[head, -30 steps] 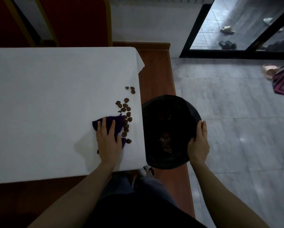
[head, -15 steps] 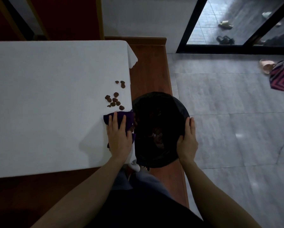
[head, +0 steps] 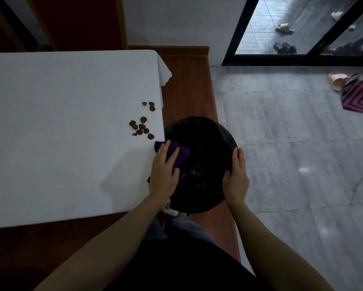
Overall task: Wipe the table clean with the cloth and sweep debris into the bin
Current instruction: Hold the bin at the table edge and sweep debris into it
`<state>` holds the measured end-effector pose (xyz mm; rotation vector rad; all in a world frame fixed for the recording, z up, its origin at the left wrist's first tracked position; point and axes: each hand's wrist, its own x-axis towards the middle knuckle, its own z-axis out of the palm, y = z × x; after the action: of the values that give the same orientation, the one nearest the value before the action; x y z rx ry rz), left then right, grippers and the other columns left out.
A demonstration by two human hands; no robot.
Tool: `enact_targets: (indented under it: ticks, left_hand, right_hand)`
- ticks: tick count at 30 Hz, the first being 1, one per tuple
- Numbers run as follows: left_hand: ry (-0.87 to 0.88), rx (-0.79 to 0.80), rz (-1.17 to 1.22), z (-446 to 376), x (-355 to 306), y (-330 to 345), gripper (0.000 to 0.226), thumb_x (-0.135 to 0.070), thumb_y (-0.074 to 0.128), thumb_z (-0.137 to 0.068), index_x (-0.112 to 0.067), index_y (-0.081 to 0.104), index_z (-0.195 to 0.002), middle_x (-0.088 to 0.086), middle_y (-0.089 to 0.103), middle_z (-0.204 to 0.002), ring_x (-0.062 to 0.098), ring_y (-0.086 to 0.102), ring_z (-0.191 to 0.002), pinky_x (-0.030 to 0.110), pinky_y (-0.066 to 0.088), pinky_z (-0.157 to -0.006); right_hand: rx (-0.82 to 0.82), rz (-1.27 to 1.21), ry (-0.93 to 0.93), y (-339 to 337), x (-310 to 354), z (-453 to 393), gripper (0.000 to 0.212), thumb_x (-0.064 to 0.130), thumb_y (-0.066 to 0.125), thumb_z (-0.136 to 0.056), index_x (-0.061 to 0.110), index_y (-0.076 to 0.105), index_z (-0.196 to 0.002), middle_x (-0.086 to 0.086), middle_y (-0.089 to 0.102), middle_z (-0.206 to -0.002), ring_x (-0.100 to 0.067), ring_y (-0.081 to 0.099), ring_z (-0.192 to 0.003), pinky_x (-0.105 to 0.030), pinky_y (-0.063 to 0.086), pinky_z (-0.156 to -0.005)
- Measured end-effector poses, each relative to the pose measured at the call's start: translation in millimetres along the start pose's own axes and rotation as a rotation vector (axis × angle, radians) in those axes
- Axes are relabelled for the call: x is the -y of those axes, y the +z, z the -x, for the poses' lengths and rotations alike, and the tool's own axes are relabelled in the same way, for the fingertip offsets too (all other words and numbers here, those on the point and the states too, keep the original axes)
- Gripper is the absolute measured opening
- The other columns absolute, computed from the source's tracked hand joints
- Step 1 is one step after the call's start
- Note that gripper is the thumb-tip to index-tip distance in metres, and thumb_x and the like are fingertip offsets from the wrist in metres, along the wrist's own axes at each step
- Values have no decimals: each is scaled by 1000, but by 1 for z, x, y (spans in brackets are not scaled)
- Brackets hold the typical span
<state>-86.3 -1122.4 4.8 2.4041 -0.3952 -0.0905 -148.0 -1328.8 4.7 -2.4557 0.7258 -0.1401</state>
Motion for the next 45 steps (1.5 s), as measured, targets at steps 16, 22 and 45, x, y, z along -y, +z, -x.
enact_targets:
  ticks: [16, 22, 45]
  left_hand:
    - [-85, -261, 6, -82, 116, -132, 54, -11, 45, -91, -1, 46, -144, 18, 25, -160, 34, 24, -147, 46, 22, -122]
    - [-148, -158, -124, -107, 168, -137, 53, -11, 47, -91, 0, 47, -143, 24, 27, -158, 43, 27, -145, 56, 24, -119]
    - [96, 90, -117, -74, 59, -53, 59, -7, 56, -88, -10, 45, -146, 14, 30, -159, 34, 24, -148, 49, 24, -121]
  right_hand:
    - [1, 56, 44, 0, 19, -11, 76, -6, 43, -89, 23, 23, -156, 5, 19, -163, -35, 63, -90, -29, 42, -61]
    - [-3, 75, 79, 6, 30, -13, 74, -4, 43, -90, 24, 23, -156, 5, 19, -163, -35, 63, -97, -32, 46, -70]
    - [-60, 37, 149, 17, 70, -19, 78, -6, 43, -87, 24, 23, -156, 5, 18, -164, -35, 61, -100, -29, 41, -68]
